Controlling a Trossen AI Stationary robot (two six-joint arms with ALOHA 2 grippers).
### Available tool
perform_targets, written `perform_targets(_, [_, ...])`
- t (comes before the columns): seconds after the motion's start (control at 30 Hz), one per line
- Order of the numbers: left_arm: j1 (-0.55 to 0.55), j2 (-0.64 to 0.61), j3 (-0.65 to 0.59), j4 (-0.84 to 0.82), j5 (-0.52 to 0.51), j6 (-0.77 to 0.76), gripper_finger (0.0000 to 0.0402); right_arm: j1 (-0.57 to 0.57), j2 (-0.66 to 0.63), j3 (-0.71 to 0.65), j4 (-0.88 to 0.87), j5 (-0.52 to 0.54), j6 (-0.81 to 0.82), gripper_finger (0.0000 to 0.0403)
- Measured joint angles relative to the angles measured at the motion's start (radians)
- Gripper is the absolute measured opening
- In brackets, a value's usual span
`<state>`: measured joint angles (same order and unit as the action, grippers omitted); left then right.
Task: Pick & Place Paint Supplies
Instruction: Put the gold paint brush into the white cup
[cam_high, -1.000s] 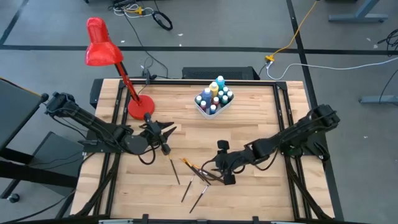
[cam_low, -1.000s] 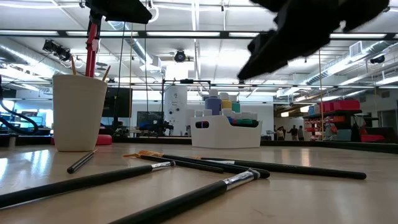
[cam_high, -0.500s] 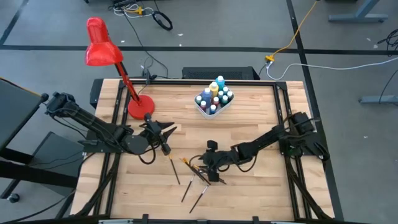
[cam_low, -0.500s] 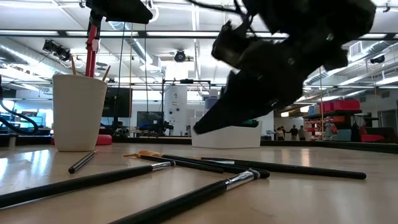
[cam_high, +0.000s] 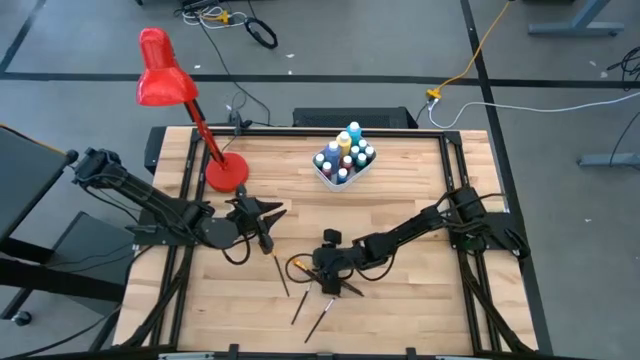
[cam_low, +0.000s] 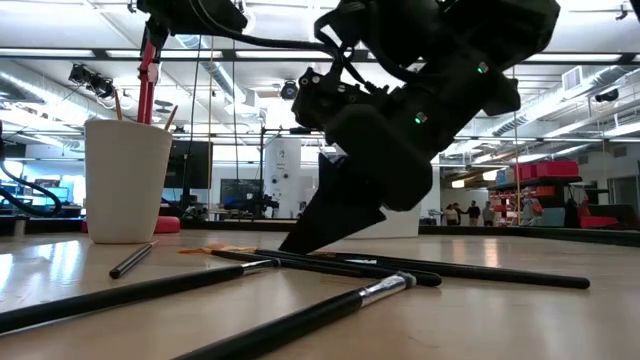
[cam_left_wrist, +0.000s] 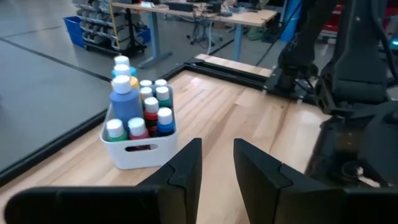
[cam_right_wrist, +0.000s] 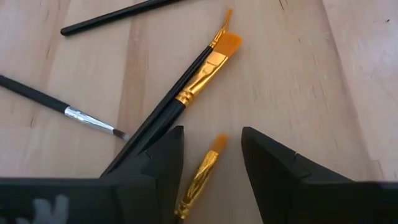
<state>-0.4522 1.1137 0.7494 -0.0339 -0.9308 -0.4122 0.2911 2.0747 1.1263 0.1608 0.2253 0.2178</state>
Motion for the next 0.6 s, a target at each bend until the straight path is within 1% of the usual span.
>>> perform_targets(0.2, [0.000,0.000,0.000,-0.002,0.061,0.000,0.0103,-0.002,-0.001,0.003,-0.027,0.008,0.063,0.0162])
perform_targets(0.3, [0.000,0.000,0.000,-0.001,0.063,0.000,0.0103,-0.002,-0.004,0.005,-0.066,0.029,0.080,0.0147])
perform_targets(0.4, [0.000,0.000,0.000,-0.001,0.063,0.000,0.0103,-0.008,-0.005,0.005,-0.090,0.026,0.102,0.0111])
perform_targets(0.57, [0.000,0.000,0.000,-0.001,0.063,0.000,0.0103,-0.010,-0.007,0.005,-0.123,0.033,0.116,0.0021])
perform_targets(0.6, [0.000,0.000,0.000,-0.001,0.063,0.000,0.0103,-0.011,-0.007,0.005,-0.123,0.031,0.114,0.0012])
